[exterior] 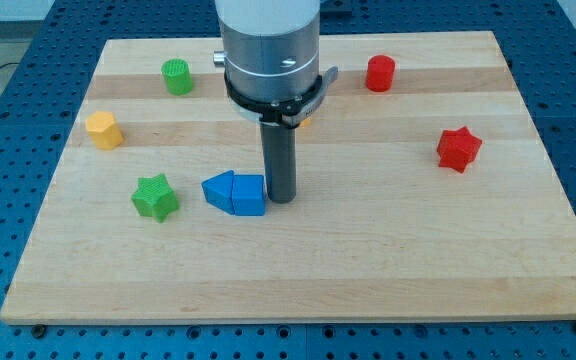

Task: Move the blue blocks close to the green star

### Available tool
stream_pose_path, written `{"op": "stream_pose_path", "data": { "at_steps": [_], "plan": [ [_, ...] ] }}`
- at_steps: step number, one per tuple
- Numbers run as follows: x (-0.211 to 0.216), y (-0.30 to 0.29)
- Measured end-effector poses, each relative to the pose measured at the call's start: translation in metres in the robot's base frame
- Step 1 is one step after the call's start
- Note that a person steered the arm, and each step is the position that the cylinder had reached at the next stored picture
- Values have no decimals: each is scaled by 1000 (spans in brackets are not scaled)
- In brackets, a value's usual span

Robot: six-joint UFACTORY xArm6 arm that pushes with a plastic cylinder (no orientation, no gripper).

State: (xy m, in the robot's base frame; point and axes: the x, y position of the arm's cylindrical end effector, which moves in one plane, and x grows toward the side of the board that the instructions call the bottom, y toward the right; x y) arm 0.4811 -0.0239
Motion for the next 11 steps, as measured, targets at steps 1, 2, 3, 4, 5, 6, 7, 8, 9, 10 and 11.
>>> {"op": "stream_pose_path", "data": {
  "at_steps": [1,2,3,4,5,6,7,8,9,10,11],
  "plan": [
    [-10,-12],
    [-11,-30],
    [-11,-32],
    [-11,-4],
    [-11,5],
    [-9,-5],
    [5,-8],
    [9,-10],
    [9,-25],
    [9,-38],
    [9,-46]
  ]
}}
